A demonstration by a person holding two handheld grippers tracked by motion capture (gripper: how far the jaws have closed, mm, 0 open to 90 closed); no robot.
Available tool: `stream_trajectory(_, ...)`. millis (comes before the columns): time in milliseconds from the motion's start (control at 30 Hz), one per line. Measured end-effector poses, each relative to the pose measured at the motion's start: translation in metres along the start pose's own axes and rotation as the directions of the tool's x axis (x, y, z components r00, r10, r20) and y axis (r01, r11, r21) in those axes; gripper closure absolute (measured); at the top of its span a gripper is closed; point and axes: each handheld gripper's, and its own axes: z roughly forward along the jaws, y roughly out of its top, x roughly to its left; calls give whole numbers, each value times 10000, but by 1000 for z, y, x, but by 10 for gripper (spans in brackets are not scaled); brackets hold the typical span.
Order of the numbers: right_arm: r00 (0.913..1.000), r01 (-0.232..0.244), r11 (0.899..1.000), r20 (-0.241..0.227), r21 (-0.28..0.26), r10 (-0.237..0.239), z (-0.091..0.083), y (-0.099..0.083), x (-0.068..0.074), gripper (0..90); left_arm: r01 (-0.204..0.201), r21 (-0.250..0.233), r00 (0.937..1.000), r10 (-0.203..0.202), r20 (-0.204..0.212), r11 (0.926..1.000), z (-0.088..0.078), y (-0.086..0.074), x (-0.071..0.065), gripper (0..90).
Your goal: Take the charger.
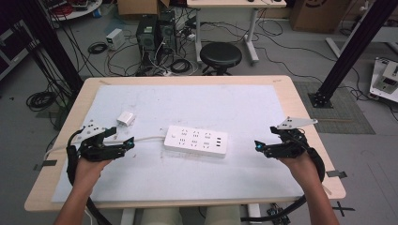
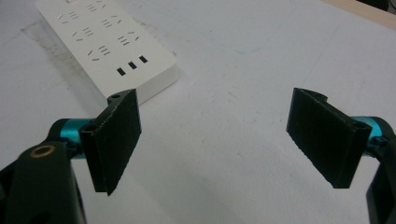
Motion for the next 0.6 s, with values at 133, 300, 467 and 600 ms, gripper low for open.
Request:
stream_trajectory(133, 10000, -15, 10000, 16, -7, 15, -1, 0, 1, 181, 80, -9, 10000, -80, -2, 10000, 1, 0, 0, 171)
stream_trajectory(300, 10000, -43, 10000, 5, -46, 43, -1, -1, 2, 181, 85, -80, 10000, -86, -11, 9999, 1, 4, 1, 171)
stream_trajectory(467, 10000, -93, 9999, 24, -66, 93, 0, 1, 2, 181, 269, -130, 9996, -270, -45, 9996, 5, 10, 7, 171)
stream_trajectory(600, 10000, -44, 10000, -60, -54, 43, 2, 4, 2, 181, 313, -278, 9994, -316, -123, 9991, 7, 19, 9, 171)
